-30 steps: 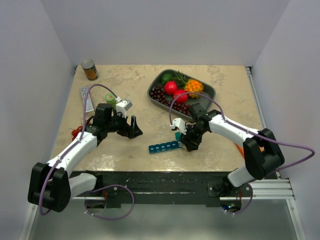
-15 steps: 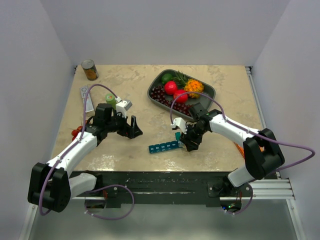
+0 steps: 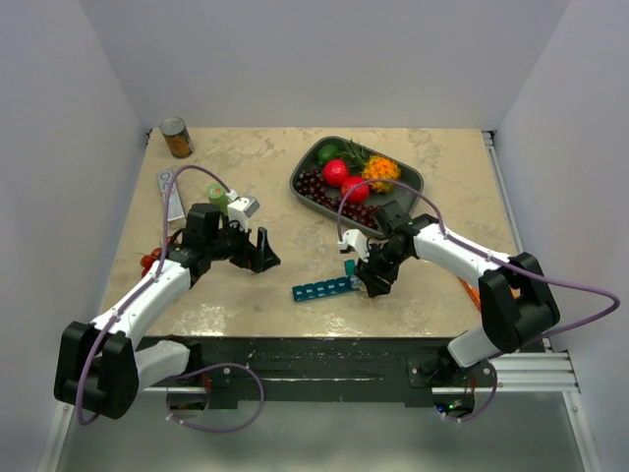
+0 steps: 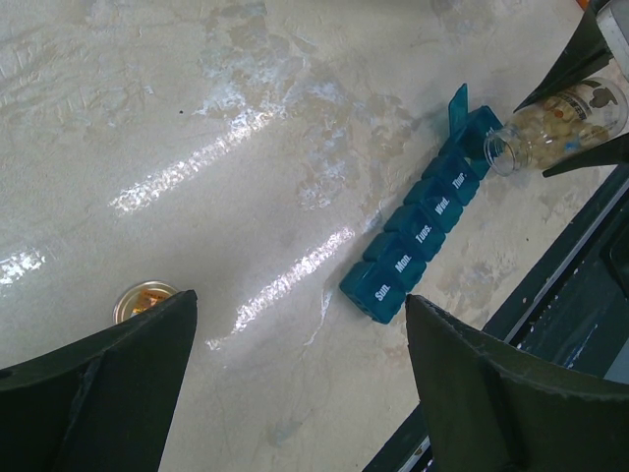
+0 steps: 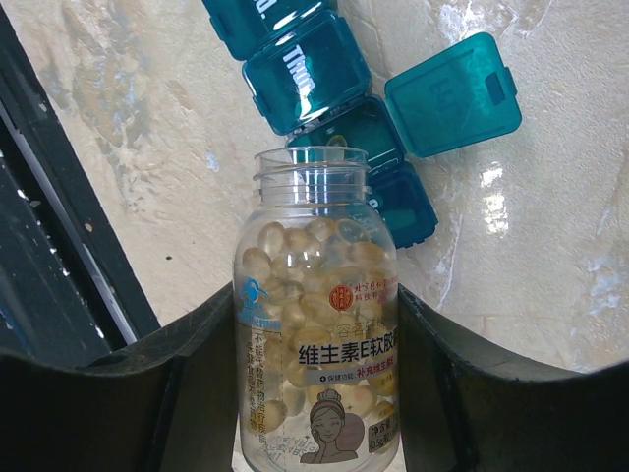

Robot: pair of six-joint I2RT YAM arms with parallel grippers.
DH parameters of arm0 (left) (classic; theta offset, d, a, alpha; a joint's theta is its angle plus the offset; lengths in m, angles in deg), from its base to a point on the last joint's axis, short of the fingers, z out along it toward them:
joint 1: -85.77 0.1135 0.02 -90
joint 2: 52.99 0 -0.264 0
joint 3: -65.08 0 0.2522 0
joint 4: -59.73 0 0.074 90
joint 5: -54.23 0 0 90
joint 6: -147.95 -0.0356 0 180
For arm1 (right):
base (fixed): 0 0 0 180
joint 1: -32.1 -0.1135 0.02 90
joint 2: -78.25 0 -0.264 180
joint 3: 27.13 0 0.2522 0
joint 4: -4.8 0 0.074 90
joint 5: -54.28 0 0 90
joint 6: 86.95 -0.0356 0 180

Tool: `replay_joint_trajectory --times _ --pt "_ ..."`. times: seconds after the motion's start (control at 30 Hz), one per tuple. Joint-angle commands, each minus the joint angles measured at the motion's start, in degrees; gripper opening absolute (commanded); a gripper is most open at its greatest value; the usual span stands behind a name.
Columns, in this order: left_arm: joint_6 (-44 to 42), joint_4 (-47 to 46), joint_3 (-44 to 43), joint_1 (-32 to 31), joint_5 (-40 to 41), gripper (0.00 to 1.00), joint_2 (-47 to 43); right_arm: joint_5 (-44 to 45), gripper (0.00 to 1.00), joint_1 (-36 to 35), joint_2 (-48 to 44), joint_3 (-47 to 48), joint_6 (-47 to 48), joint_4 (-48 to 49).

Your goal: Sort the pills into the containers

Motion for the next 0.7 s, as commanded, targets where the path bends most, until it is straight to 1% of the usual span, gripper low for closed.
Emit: replay_joint_trajectory --times 0.0,0.67 --pt "-1.54 -1.63 -1.09 -0.34 -0.75 0.9 -1.36 -3.26 0.05 0.8 0.62 2.73 -0.61 -0.81" --pt "-1.54 -1.55 -1.09 -0.42 -0.84 0.9 -1.62 -4.84 0.05 1.95 3.26 4.14 -0.53 -2.3"
